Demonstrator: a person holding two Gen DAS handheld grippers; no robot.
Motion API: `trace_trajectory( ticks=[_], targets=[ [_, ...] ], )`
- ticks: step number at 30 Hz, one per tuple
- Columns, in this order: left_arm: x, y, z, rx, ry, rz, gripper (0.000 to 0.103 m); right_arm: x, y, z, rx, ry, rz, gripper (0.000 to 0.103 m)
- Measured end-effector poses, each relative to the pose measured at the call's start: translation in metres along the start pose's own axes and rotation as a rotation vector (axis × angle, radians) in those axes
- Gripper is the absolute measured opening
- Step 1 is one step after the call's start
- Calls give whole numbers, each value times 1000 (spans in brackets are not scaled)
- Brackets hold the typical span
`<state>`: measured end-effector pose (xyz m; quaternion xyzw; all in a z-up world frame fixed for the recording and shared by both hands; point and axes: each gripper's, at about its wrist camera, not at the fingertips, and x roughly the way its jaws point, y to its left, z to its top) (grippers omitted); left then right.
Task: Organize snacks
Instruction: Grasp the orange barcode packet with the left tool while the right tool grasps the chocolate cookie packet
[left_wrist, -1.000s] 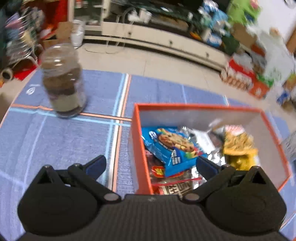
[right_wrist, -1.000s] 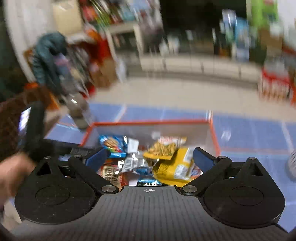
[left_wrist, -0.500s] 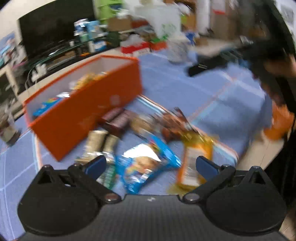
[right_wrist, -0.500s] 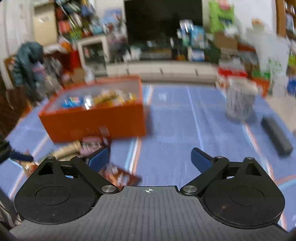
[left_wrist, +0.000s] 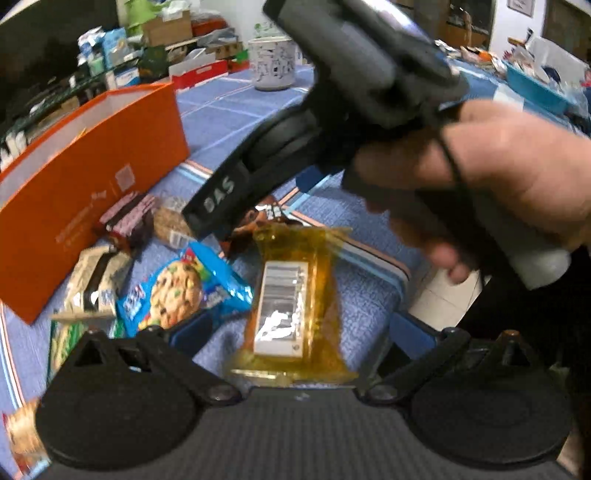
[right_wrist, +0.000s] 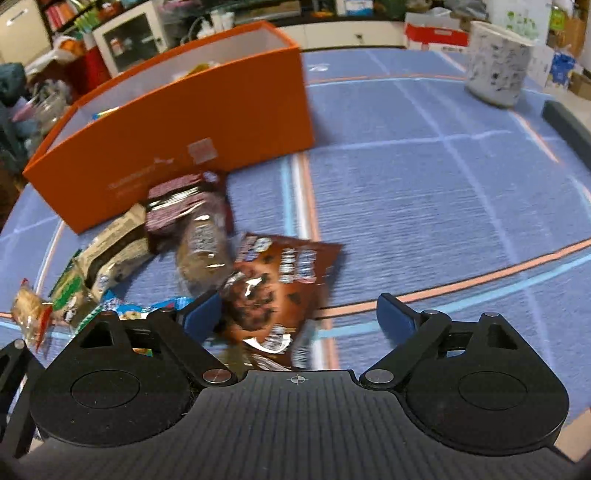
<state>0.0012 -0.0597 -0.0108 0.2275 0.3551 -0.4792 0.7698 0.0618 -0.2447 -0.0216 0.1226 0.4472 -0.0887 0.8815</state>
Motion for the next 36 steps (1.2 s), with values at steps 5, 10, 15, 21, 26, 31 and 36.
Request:
trace_trajectory(
  ticks=[5, 10, 15, 21, 26, 31, 36],
  targets=[
    [2, 2, 4, -19, -12, -7, 102, 0, -3, -2, -113, -11, -35, 75],
    [6, 2, 14, -70, -59, -60, 102, -9, -40, 4, -112, 12, -21, 62],
    [22, 2, 21, -127, -60, -46, 102, -3, -42, 4, -125, -8, -3, 74],
    [34, 5, 20, -167, -43, -42, 85, 9, -28, 9, -198, -6, -7, 71],
    [36, 7, 20, -194, -22, -58, 74, 7, -33, 10, -182, -4, -20, 56],
    [33, 2, 18, -175, -10, -38, 64, 2, -35, 7, -178, -1, -22, 45],
    [28, 7, 17, -224, 1, -12, 41, -1, -33, 5, -189, 2, -28, 39]
  ],
)
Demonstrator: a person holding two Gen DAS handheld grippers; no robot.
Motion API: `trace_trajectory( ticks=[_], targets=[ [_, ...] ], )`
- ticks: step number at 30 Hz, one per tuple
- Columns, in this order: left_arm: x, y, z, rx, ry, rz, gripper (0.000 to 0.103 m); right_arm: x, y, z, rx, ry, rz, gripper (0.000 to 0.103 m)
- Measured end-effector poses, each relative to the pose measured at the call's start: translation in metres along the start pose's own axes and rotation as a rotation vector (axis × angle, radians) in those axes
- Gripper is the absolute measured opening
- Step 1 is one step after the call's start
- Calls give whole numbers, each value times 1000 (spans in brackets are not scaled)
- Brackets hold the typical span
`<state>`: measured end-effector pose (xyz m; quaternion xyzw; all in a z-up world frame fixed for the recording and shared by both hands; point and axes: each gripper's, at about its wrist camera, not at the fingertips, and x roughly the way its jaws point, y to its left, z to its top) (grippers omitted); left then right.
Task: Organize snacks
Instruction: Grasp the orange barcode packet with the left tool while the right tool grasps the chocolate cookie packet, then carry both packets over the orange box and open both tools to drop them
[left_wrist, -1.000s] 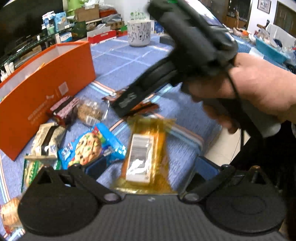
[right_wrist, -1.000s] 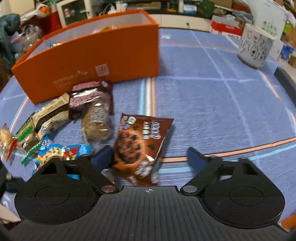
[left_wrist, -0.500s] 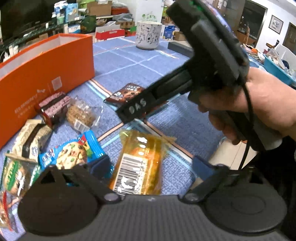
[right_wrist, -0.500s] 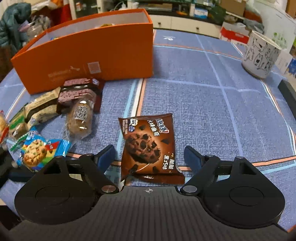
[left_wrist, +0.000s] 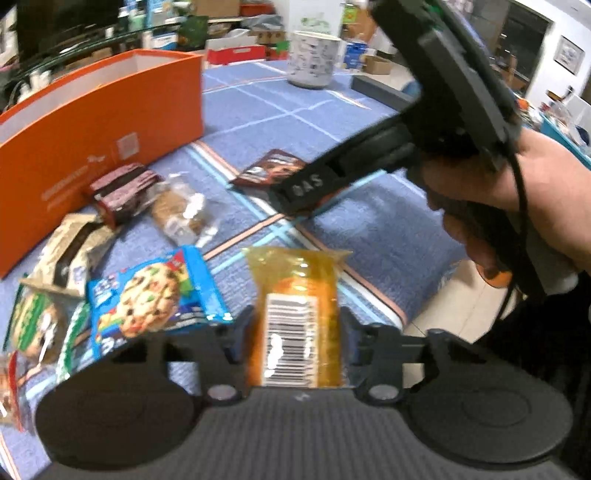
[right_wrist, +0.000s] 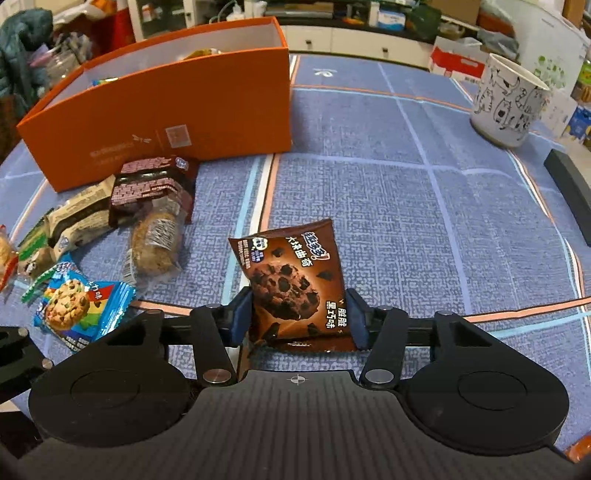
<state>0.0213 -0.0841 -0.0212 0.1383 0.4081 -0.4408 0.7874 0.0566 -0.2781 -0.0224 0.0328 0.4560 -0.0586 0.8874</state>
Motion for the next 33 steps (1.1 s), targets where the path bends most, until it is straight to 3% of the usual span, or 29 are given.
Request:
trace_trajectory(
  ticks=[7, 12, 33],
  targets=[
    [-8, 0, 4, -21, -23, 56, 37, -13, 3, 1, -3, -62, -19, 39],
    [-24, -1, 11, -56, -68, 147, 37, -22, 4, 5, -22, -97, -63, 39],
    [-57, 18, 33, -145, -169, 331, 37, -51, 8, 10, -4, -181, -21, 39]
  ],
)
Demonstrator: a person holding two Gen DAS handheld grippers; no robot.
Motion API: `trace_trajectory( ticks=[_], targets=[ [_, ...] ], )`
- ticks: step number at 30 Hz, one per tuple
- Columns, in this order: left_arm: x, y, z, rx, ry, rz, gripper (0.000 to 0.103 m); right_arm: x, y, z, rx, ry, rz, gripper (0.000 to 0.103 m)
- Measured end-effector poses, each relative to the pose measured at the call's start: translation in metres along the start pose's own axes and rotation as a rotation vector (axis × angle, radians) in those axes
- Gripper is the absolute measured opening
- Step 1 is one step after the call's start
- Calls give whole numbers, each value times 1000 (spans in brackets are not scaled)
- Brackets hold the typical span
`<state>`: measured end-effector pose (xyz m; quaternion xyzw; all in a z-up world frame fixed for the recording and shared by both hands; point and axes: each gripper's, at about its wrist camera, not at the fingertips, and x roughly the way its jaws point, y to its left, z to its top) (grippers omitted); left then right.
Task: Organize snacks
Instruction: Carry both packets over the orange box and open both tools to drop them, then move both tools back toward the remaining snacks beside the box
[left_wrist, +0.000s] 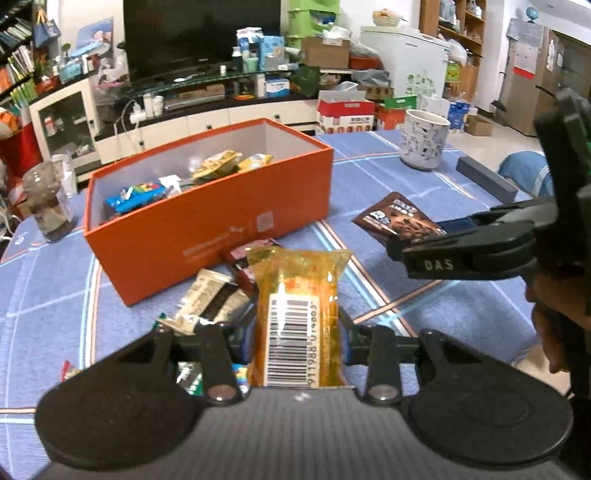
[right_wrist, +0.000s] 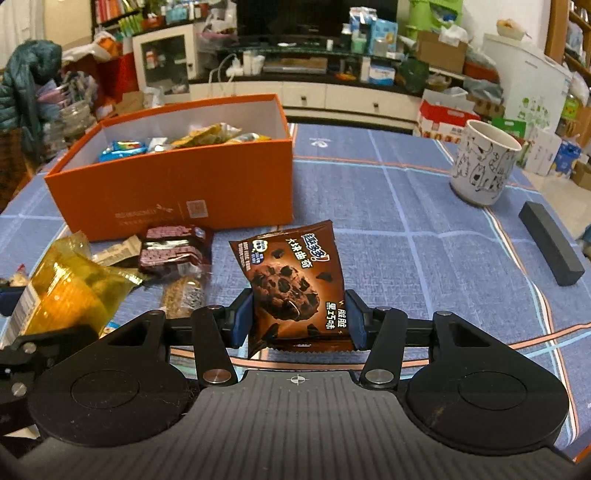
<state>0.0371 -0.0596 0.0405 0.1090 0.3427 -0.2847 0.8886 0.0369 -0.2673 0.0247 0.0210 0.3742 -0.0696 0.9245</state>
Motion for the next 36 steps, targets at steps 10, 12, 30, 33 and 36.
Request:
trace_trajectory(
  ticks=[10, 12, 30, 33, 36],
  targets=[
    [-28, 66, 55, -136, -106, 9, 37, -21, 2, 62, 40, -92, 189, 39],
    [-18, 83, 83, -158, -118, 29, 37, -11, 6, 93, 32, -117, 196, 39],
    [-38, 176, 24, -426, -251, 214, 102, -11, 9, 61, 18, -217, 219, 79],
    [-49, 178, -12, -427, -239, 186, 102, -2, 14, 34, -31, -150, 235, 79],
    [-43, 175, -27, -325, -193, 139, 102, 9, 20, 30, -81, -161, 222, 79]
  ],
)
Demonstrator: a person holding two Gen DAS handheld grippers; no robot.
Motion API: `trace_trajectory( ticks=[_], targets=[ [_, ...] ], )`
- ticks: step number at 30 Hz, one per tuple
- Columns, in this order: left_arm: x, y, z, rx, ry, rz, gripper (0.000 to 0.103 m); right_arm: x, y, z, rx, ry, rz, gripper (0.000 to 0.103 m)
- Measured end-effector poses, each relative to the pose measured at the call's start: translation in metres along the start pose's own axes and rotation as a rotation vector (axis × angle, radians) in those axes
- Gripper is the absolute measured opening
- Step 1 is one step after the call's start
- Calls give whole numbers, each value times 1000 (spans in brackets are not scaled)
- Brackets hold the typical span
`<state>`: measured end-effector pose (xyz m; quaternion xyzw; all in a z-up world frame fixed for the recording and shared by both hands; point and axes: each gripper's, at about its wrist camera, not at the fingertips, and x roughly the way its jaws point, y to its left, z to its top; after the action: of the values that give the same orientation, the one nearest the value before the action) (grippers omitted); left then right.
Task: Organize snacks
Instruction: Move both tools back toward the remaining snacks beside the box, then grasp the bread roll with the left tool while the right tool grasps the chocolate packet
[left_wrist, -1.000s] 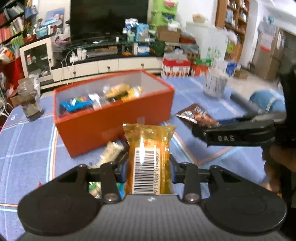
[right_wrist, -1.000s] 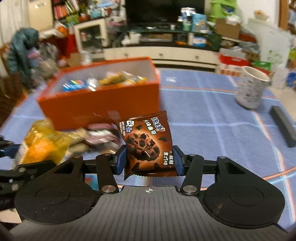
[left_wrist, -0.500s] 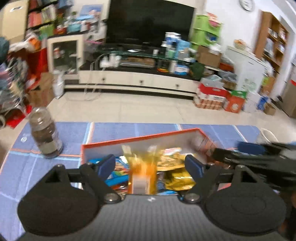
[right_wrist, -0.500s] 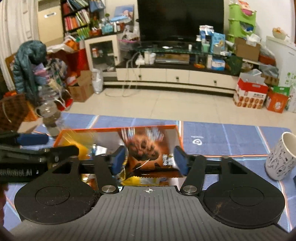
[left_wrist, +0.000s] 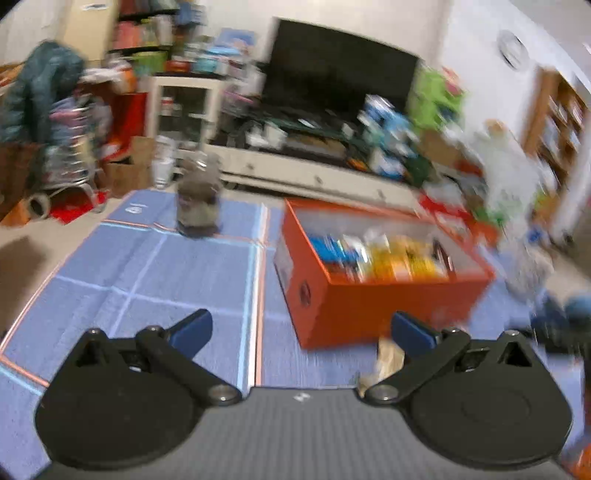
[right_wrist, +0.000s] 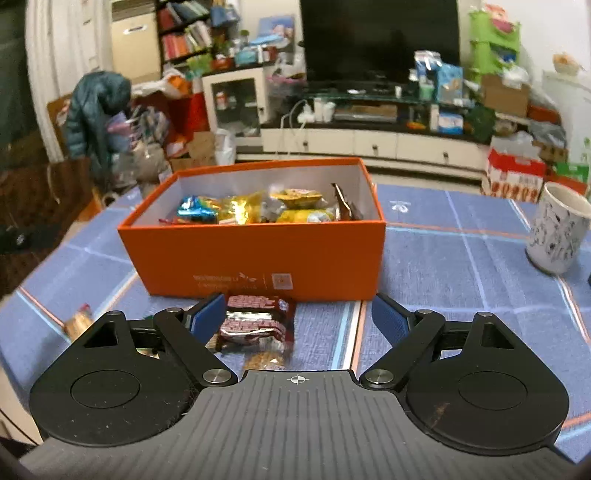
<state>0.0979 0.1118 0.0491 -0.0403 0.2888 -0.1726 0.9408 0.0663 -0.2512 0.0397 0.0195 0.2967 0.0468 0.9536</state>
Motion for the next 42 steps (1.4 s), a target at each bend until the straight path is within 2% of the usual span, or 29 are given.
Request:
trace_trajectory(
  ticks=[2, 6, 9, 10, 12, 14, 16, 19, 22, 25, 26, 28, 31, 34, 35, 36, 38, 42],
  targets=[
    [3, 3, -10, 42, 23, 15, 102, 11, 1, -1, -10, 14, -33, 79],
    [6, 15, -19, 25, 61, -2, 102, 37, 5, 0, 16, 66, -37, 79],
    [11, 25, -19, -10, 92, 92, 102, 52, 7, 3, 49, 100, -16, 78],
    [8, 28, -21, -57, 107, 135, 102, 57, 8, 4, 49, 111, -21, 78],
    [4, 36, -31, -223, 134, 220, 102, 65, 11, 6, 44, 130, -58, 78],
    [-6, 35, -46, -402, 114, 285, 102, 72, 11, 7, 67, 145, -73, 79],
    [-13, 22, -63, -508, 89, 368, 102, 77, 9, 6, 92, 162, -82, 79],
    [-11, 4, -78, -596, 106, 351, 102, 81, 8, 5, 117, 173, -102, 79],
    [-4, -8, -78, -589, 114, 402, 102, 88, 9, 2, 194, 188, -93, 79],
    [7, -7, -76, -595, 142, 463, 102, 99, 24, 2, 143, 187, -103, 81],
    [9, -3, -77, -615, 146, 479, 102, 103, 28, 1, 124, 191, -99, 86],
    [15, 3, -79, -650, 161, 482, 102, 112, 37, -1, 91, 211, -76, 92],
    [18, 6, -76, -649, 138, 481, 102, 119, 43, -5, 72, 239, -8, 93],
    [27, 7, -74, -631, 135, 480, 102, 127, 41, -10, 71, 268, -8, 92],
    [28, 7, -74, -619, 130, 484, 102, 126, 39, -9, 70, 271, -25, 84],
    [30, 6, -74, -602, 128, 482, 102, 125, 38, -8, 60, 275, -38, 70],
    [34, 2, -74, -557, 132, 465, 102, 121, 36, -6, 41, 281, -47, 50],
    [36, -1, -74, -553, 127, 384, 102, 116, 36, -8, 16, 294, -38, 49]
  ],
)
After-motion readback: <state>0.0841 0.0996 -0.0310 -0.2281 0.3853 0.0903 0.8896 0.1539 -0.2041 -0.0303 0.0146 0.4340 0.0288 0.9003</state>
